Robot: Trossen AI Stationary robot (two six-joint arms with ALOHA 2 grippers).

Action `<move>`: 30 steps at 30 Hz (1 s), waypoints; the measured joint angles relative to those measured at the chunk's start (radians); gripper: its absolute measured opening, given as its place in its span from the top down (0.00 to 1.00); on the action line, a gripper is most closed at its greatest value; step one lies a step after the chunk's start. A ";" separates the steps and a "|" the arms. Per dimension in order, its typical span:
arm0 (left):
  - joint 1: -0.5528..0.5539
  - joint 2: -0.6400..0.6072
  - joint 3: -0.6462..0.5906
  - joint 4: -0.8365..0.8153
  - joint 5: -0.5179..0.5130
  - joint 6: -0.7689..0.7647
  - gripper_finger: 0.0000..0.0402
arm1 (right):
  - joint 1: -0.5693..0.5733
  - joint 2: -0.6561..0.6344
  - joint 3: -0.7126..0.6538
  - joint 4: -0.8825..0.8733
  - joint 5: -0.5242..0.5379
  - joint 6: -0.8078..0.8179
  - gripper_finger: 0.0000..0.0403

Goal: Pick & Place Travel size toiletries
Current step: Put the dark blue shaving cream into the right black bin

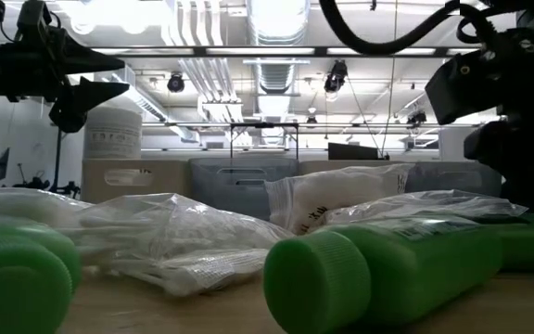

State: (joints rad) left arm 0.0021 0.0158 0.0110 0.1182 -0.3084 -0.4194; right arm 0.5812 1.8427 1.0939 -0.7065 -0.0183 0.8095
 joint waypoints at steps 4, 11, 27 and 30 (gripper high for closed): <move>0.000 0.000 0.000 0.001 0.000 0.000 0.48 | -0.003 -0.015 -0.006 -0.004 0.006 -0.024 0.37; 0.000 0.000 0.000 0.001 0.000 0.000 0.48 | -0.006 -0.021 -0.019 -0.028 0.003 -0.092 0.61; 0.000 0.000 0.000 0.000 -0.001 0.000 0.48 | 0.023 -0.086 0.034 -0.131 -0.015 0.034 0.68; 0.000 0.000 0.000 -0.001 -0.001 0.000 0.48 | 0.039 -0.137 0.065 -0.167 -0.015 0.175 0.70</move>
State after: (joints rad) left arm 0.0021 0.0156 0.0110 0.1169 -0.3089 -0.4194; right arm 0.6202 1.7057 1.1586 -0.8738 -0.0337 0.9846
